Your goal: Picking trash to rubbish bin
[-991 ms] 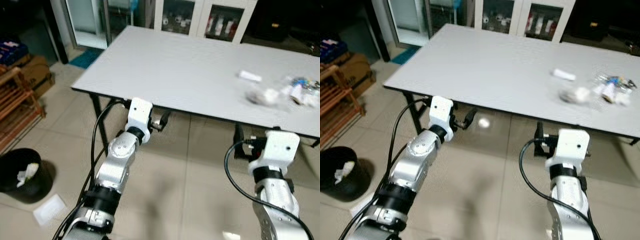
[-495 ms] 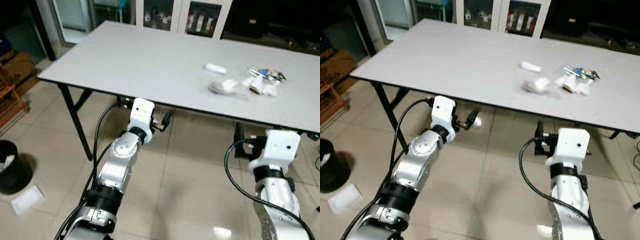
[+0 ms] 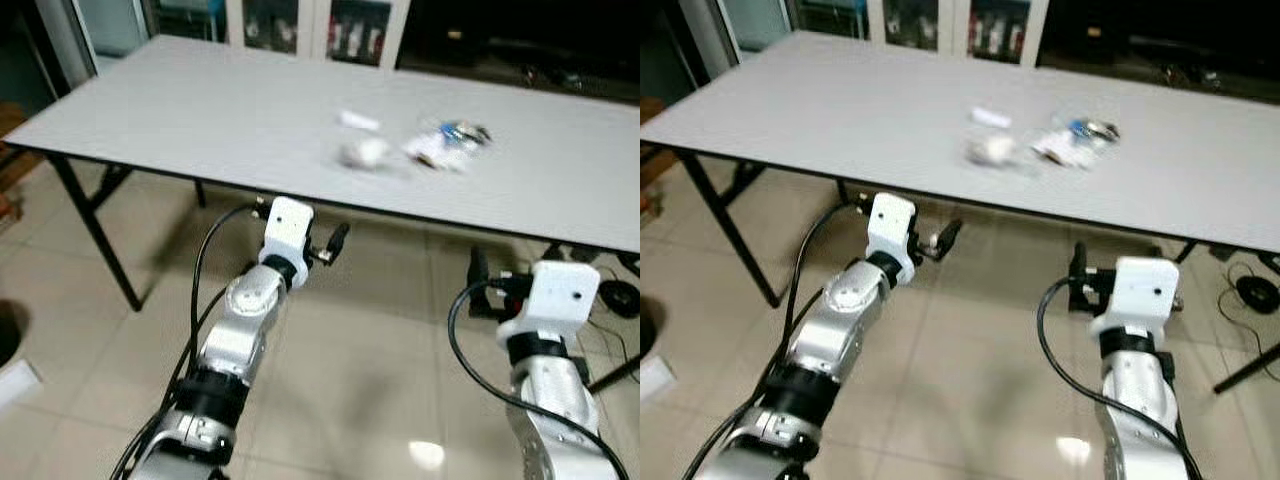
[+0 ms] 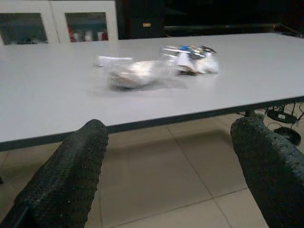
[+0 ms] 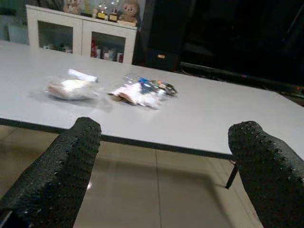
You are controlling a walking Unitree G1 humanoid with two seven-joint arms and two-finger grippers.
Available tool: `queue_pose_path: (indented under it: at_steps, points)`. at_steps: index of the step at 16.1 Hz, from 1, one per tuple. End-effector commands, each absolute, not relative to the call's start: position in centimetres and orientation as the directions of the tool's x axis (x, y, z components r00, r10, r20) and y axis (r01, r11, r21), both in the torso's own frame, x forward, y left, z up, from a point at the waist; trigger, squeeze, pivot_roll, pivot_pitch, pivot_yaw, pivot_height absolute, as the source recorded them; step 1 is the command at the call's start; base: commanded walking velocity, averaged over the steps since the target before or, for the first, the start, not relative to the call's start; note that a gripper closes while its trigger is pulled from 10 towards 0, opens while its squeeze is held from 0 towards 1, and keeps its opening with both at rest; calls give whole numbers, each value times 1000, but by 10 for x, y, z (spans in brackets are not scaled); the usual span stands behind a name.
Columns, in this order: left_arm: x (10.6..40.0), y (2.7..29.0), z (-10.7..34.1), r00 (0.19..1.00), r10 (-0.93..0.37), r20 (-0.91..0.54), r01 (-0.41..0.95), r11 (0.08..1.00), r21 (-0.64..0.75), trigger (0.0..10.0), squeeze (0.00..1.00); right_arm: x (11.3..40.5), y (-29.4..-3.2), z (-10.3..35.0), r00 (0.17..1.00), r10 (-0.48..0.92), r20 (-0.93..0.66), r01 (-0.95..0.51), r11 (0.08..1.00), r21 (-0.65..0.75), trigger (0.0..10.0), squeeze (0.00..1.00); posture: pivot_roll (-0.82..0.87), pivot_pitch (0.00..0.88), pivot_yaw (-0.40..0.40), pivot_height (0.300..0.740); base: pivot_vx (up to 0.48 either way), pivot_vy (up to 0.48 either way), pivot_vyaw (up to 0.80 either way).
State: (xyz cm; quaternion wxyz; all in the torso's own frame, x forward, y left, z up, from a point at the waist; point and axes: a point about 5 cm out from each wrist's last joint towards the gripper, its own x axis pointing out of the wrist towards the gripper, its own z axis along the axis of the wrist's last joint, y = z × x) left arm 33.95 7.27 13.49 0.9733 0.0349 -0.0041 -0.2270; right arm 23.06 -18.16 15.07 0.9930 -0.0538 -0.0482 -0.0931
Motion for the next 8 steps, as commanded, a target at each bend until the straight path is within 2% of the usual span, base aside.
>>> queue_pose_path:
  at_steps: [1,6,8]
  points:
    - [338,62,137,884,-468,-1,467,881,72,10000,0,228,-188,151,973,-207,103,218,969,-118,10000,0,85,49,-35,740,0,-472,0]
    - [339,63,136,884,-468,-13,468,880,79,10000,0,229,-187,150,972,-209,103,221,968,-121,10000,0,86,48,-28,740,0,-472,0]
    - [339,63,135,882,-471,-20,470,878,92,10000,0,229,-187,149,973,-210,101,221,968,-120,10000,0,86,48,-25,740,0,-334,0]
